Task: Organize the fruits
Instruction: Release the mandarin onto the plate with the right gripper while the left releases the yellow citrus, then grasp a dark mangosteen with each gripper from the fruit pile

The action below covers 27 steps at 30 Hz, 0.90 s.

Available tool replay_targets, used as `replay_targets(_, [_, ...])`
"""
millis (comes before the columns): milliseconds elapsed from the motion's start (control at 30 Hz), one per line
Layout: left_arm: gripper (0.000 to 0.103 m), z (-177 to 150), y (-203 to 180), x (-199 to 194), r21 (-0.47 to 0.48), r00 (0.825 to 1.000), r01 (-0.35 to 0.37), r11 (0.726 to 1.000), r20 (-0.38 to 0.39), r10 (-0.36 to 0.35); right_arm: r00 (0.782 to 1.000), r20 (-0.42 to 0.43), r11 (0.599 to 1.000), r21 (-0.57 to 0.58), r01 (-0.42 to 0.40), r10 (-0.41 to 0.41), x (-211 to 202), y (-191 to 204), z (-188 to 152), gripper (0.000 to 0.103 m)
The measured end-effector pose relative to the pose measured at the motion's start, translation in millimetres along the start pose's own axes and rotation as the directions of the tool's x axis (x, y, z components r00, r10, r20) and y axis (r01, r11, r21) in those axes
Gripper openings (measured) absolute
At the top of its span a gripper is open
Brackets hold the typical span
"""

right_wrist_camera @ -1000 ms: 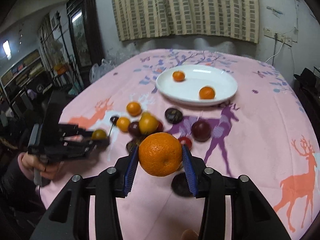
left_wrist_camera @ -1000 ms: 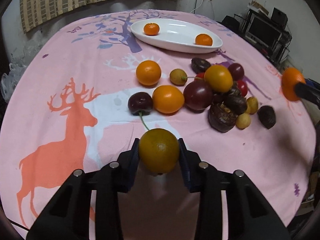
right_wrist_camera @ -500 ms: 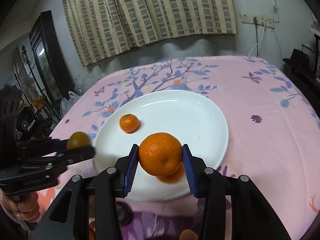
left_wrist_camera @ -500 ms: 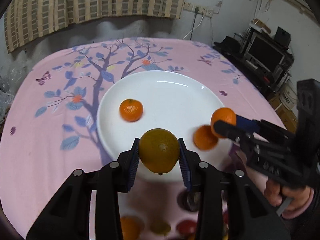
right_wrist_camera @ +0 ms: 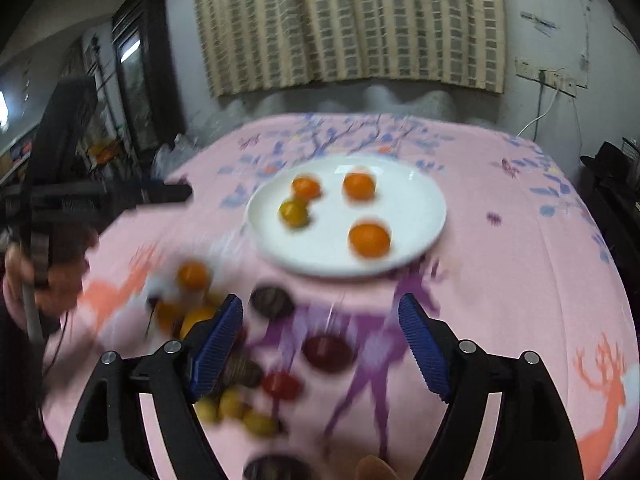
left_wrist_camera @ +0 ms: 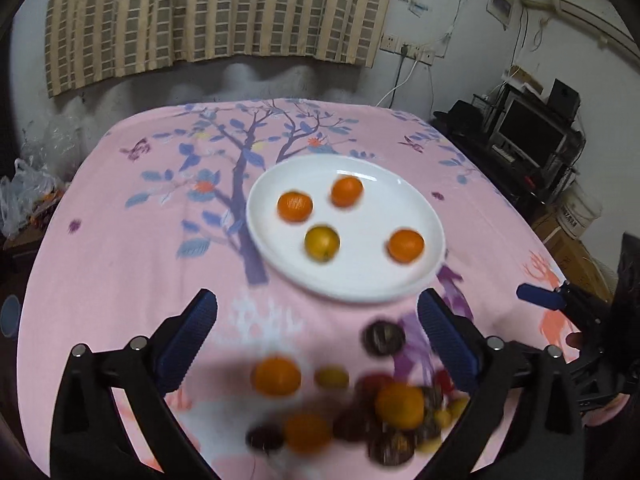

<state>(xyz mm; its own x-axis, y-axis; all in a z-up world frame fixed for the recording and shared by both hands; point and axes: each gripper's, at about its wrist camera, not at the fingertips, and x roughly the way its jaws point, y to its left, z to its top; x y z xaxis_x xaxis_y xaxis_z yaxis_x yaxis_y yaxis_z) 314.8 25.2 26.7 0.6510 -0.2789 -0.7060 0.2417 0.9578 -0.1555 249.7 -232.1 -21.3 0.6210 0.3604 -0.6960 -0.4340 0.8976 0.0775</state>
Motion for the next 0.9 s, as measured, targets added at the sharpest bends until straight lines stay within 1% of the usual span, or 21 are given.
replay_targets(100, [0.098, -46, 9, -23, -0.045, 1.000, -0.003, 0.999, -0.006, 0.003, 0.999, -0.051, 1.000, -0.017, 0.001, -0.002, -11, 15, -35, 0.081])
replay_targets(233, [0.098, -96, 14, -36, -0.096, 1.000, -0.019, 0.995, -0.023, 0.017, 0.996, -0.090, 1.000, -0.003, 0.005, -0.005, -13, 28, -64, 0.081])
replay_targets(300, [0.098, -117, 12, -41, -0.096, 0.999, -0.037, 0.995, -0.036, 0.034, 0.993, -0.118, 1.000, 0.010, 0.003, -0.002, -9, 31, -71, 0.081])
replay_targets(367, [0.098, -133, 8, -47, -0.083, 0.997, -0.072, 0.994, -0.040, 0.069, 0.990, -0.140, 1.000, 0.018, 0.005, -0.002, -4, 32, -75, 0.081])
replay_targets(500, [0.098, -152, 3, -59, -0.046, 0.995, -0.099, 0.994, -0.028, 0.098, 0.986, -0.166, 1.000, -0.001, 0.025, -0.025, 9, 36, -75, 0.080])
replay_targets(533, [0.098, -153, 1, -61, -0.040, 0.995, -0.099, 0.994, -0.027, 0.098, 0.984, -0.177, 1.000, -0.004, 0.030, -0.031, 13, 36, -75, 0.068])
replay_targets(567, [0.098, -155, -1, -62, -0.035, 0.995, -0.098, 0.995, -0.023, 0.097, 0.979, -0.194, 0.998, -0.006, 0.061, -0.061, 17, 35, -75, 0.048])
replay_targets(633, [0.098, -155, -6, -62, -0.023, 0.996, -0.092, 0.995, -0.020, 0.092, 0.981, -0.185, 0.998, 0.009, 0.064, -0.061, 13, 32, -74, 0.046])
replay_targets(700, [0.098, -153, -14, -57, 0.001, 0.997, -0.068, 0.998, -0.027, 0.068, 0.988, -0.143, 0.997, 0.042, 0.062, -0.055, -1, 32, -75, 0.046])
replay_targets(733, [0.098, -151, -20, -52, 0.026, 0.998, -0.048, 0.998, -0.033, 0.049, 0.992, -0.119, 0.997, 0.058, 0.047, -0.039, -9, 33, -75, 0.046])
replay_targets(767, [0.096, -148, -27, -46, 0.054, 0.999, -0.030, 0.998, -0.036, 0.032, 0.994, -0.103, 0.997, 0.069, 0.037, -0.030, -14, 34, -75, 0.046])
replay_targets(833, [0.082, -141, -40, -29, 0.112, 0.998, -0.018, 0.994, -0.055, 0.024, 0.998, -0.068, 0.996, 0.084, 0.018, -0.012, -27, 37, -77, 0.046])
replay_targets(867, [0.067, -138, -45, -19, 0.133, 0.997, -0.007, 0.991, -0.076, 0.018, 0.998, -0.061, 0.996, 0.088, 0.014, -0.008, -31, 38, -77, 0.046])
replay_targets(900, [0.056, -135, -50, -10, 0.144, 0.995, 0.006, 0.989, -0.098, 0.008, 0.999, -0.052, 0.996, 0.092, 0.010, -0.005, -35, 39, -79, 0.046])
